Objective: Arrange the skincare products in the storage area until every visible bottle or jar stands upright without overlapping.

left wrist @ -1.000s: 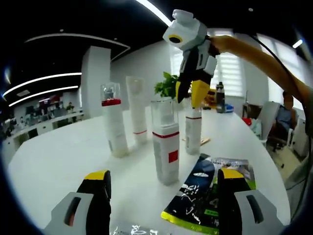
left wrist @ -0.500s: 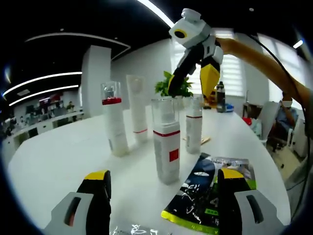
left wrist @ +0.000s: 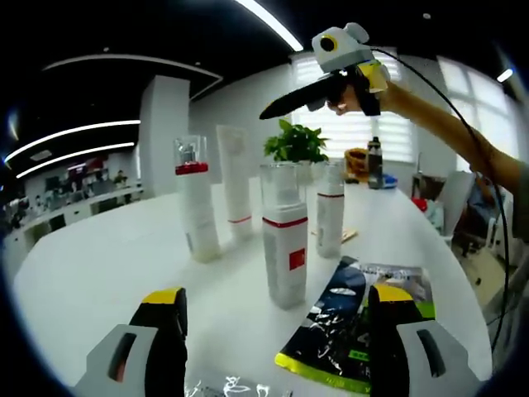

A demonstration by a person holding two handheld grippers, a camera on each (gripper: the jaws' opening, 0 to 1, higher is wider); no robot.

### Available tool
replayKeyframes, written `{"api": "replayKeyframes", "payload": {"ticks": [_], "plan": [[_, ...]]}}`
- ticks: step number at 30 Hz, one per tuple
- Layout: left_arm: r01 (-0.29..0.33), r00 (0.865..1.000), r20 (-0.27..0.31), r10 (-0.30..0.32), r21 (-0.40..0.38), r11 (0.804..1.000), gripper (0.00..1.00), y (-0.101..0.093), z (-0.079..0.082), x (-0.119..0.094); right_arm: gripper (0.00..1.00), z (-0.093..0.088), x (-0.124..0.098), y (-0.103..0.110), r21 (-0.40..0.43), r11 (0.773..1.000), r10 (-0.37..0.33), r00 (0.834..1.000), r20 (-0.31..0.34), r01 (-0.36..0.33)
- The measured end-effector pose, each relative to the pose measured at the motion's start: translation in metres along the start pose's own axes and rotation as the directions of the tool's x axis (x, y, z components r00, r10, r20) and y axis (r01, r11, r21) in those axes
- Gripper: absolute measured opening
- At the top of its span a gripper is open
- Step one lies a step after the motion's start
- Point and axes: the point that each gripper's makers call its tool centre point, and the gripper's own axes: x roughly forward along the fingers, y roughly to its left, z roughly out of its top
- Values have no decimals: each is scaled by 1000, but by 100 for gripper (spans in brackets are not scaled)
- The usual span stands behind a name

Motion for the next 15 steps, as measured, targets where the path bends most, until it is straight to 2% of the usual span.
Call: {"api": "replayKeyframes", "payload": {"ticks": [1,2,5,7,10,12,13,15], "plan": [[0,1000,1,0,0,1000,93,0,0,0,97,7,-4,2,-29,1000,-7,999,49,9],[-1,1000,6,1,-2,1000,93,1,1,0,95,18,-11,7,-78,996,-23,991,135,33],[0,1000,10,0,4,1000,93,0,0,2,92,30,-26,23,-120,990,-45,966,256,78],[-8,1000,16,8,23,1000,95,-1,0,3,95,35,-38,26,-111,988,-66,948,312,105],[-6,1000,27,5,40,999,99,-5,3,2,100,42,-58,36,-94,983,-103,892,441,160],[-8,999,50,5,44,999,99,-7,8,-1,100,40,-72,40,-72,977,-137,854,501,200],[-8,997,72,4,47,999,99,-8,12,-2,100,39,-78,42,-73,974,-145,838,526,214],[-4,991,134,-1,37,999,99,-10,25,-5,100,30,-91,41,-68,955,-202,801,563,289]]}}
